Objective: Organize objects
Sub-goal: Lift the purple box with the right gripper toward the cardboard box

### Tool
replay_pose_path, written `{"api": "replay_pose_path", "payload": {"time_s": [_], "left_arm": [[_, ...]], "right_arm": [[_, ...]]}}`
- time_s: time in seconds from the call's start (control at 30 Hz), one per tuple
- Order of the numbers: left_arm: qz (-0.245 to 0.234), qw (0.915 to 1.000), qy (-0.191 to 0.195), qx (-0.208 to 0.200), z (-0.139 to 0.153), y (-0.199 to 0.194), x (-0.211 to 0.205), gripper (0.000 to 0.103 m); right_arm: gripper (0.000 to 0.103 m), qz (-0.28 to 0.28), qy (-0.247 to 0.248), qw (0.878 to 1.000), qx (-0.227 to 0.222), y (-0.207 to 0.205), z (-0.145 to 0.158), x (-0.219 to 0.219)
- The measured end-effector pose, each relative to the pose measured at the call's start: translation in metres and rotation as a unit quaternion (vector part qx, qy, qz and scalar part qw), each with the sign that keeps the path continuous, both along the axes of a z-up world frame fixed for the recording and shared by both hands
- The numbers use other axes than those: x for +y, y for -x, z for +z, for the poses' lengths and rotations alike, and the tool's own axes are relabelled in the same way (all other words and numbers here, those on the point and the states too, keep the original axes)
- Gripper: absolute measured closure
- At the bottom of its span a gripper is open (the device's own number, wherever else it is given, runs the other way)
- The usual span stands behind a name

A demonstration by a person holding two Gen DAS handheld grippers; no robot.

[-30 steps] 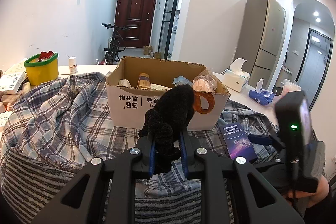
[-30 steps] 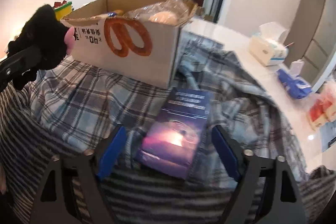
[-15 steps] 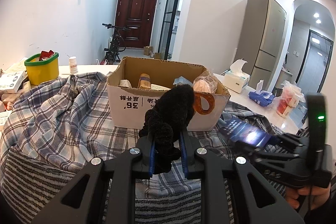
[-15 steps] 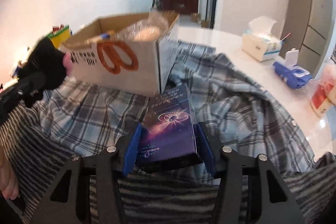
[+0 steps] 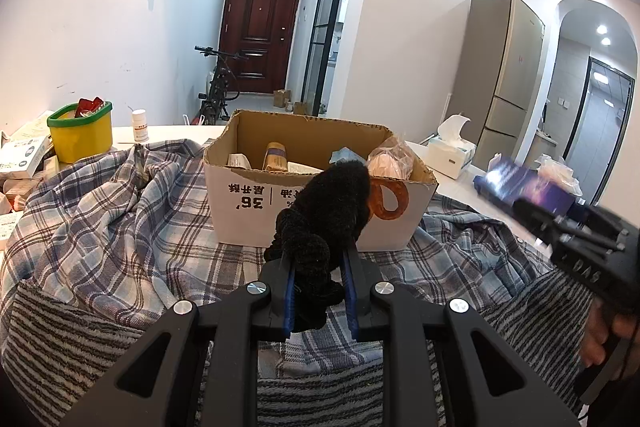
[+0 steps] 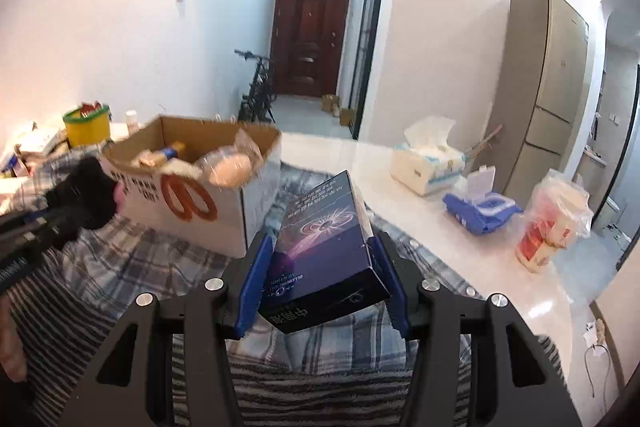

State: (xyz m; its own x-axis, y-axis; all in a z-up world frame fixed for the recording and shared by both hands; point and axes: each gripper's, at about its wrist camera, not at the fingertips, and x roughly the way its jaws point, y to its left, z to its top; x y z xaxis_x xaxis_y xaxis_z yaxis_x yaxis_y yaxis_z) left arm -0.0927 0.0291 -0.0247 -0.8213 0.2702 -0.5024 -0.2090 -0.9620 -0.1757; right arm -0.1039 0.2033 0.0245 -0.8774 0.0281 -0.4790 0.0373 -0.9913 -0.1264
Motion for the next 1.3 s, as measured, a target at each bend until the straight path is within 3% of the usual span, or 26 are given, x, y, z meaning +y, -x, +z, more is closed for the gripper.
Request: {"api": "replay_pose_path", "payload": {"time_s": [0.2, 0.33, 0.57, 0.83, 1.1, 1.3], "left_arm": [[0.000, 1.0000, 0.000, 0.000, 0.001, 0.000, 0.000, 0.082], [0.000, 1.0000, 0.003, -0.001, 0.001, 0.001, 0.001, 0.082], [-0.001, 1.0000, 0.004, 0.004, 0.002, -0.002, 0.001, 0.082], [-0.002, 0.9999, 0.005, 0.012, 0.003, -0.004, 0.002, 0.082], [-0.005, 0.9999, 0.003, 0.009, 0.009, -0.003, 0.004, 0.082], [0.004, 0.9992, 0.000, 0.040, 0.039, -0.008, -0.002, 0.082]], "right_arm": [[0.052, 0.066, -0.001, 0.996, 0.059, -0.013, 0.020, -0.020], [0.052, 0.098, 0.010, 0.994, 0.056, -0.010, 0.012, -0.038], [0.052, 0.068, -0.028, 0.995, 0.069, -0.002, -0.013, -0.054], [0.052, 0.069, -0.010, 0.995, 0.071, -0.004, -0.008, -0.043], [0.052, 0.098, 0.005, 0.989, 0.107, -0.016, 0.016, -0.038], [0.052, 0.118, 0.046, 0.985, 0.116, -0.011, 0.049, -0.035]]}}
